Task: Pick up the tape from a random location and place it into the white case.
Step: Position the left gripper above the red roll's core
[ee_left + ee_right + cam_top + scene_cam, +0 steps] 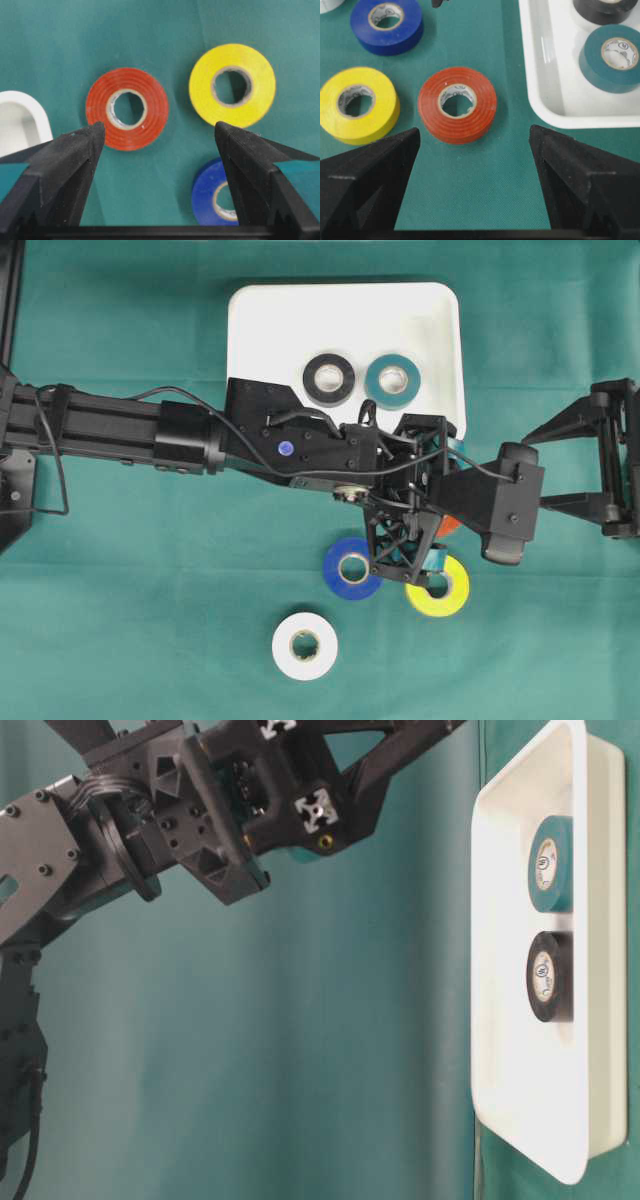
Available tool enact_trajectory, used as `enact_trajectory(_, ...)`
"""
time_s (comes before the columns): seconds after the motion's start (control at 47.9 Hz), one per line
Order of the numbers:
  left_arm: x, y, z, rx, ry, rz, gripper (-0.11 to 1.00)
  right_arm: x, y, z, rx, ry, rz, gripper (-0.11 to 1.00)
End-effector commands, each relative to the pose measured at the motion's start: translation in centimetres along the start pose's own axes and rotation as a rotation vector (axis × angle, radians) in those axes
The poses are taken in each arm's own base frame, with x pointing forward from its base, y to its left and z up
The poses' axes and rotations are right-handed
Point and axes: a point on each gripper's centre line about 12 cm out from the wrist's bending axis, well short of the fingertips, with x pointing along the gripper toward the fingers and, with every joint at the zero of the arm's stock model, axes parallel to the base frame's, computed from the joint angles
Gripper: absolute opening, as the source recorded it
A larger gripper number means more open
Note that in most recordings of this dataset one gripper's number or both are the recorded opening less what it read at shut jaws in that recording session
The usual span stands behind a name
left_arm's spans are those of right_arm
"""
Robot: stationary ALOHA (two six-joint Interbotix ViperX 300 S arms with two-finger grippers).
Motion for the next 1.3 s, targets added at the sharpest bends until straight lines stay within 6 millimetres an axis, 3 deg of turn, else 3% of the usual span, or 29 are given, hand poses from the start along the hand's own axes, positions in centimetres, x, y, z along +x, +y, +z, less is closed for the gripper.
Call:
enact_trajectory(0.0, -1.6, 0.1, 1.1, 0.002, -0.047, 0.008, 0.84, 0.0, 0.1, 0.6, -0.004, -0.013, 0.003, 0.84)
enact_trajectory(0.857, -1.2, 0.0, 0.7, 0.000, -0.040, 0.006, 0.84, 0.0, 0.1, 0.7, -0.004, -0.015, 0.004, 0.84)
enact_trajectory(1.275, 1.5, -0.2, -0.5, 0.001, -0.020, 0.002, 0.84, 0.0, 0.1, 0.6, -0.004, -0.013, 0.003, 0.84)
